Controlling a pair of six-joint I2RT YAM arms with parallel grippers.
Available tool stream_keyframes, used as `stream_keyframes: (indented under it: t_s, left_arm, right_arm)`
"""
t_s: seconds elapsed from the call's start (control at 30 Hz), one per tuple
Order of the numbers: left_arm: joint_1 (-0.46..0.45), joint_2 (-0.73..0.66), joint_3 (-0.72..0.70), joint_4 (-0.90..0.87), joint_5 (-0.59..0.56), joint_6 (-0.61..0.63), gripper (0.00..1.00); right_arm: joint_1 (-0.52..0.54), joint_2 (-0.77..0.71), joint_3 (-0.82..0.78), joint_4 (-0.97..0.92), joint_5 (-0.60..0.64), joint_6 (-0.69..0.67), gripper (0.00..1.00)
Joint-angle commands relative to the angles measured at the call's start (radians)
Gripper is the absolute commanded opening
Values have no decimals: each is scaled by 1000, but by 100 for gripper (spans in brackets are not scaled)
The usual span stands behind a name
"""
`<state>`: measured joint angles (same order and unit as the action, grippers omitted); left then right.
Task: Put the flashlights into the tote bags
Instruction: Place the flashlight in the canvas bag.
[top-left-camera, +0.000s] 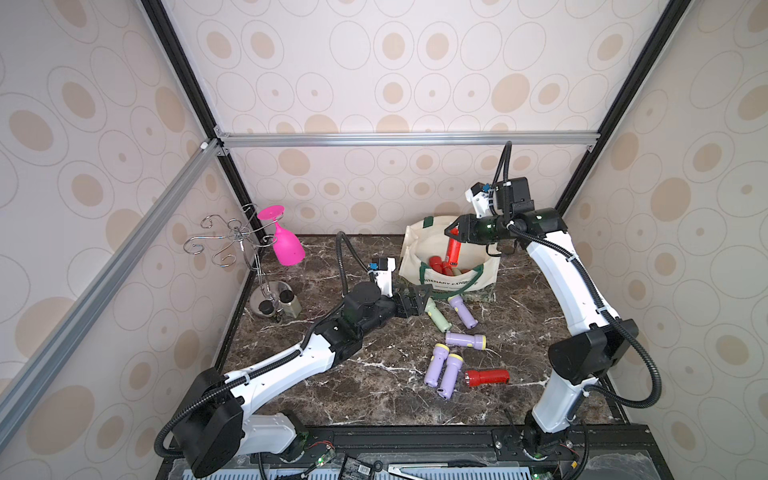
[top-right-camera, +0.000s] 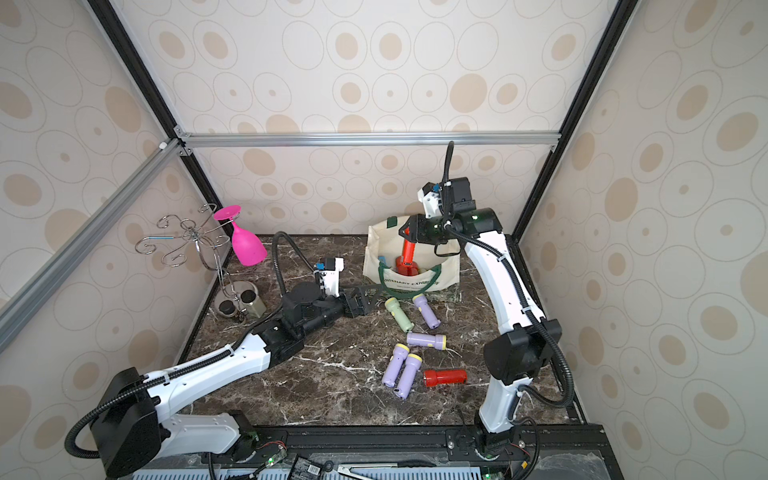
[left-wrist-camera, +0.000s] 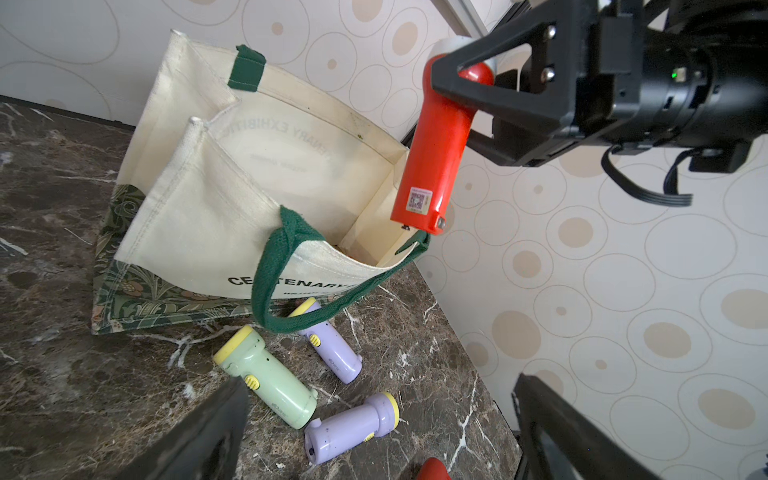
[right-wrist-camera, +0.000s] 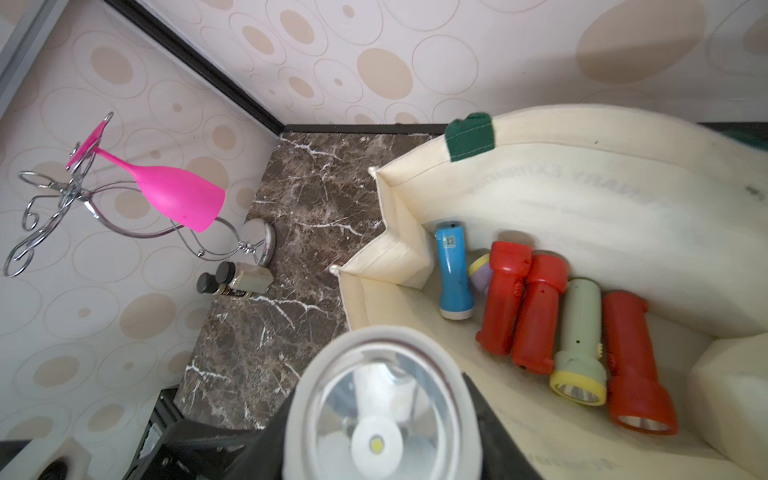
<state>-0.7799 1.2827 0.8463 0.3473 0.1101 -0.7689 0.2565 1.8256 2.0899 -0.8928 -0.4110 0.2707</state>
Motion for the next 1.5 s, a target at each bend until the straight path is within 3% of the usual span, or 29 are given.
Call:
stream_keyframes:
  t_s: [0.0, 0.37, 1.0, 1.47]
  left_arm:
    - [-2, -6, 13, -26, -9, 13, 100]
    - [-3, -5, 0, -46, -32, 1, 100]
    - [-2, 42, -2, -114, -85, -31, 100]
    - [-28, 95, -40, -93, -133, -108, 99]
  right_arm:
    - [-11, 48, 68, -32, 64, -28, 0]
    - [-13, 237, 249, -96, 133, -41, 0]
    - [-11, 345, 155, -69, 172, -68, 0]
    - [-10, 344, 147, -79, 199, -64, 33]
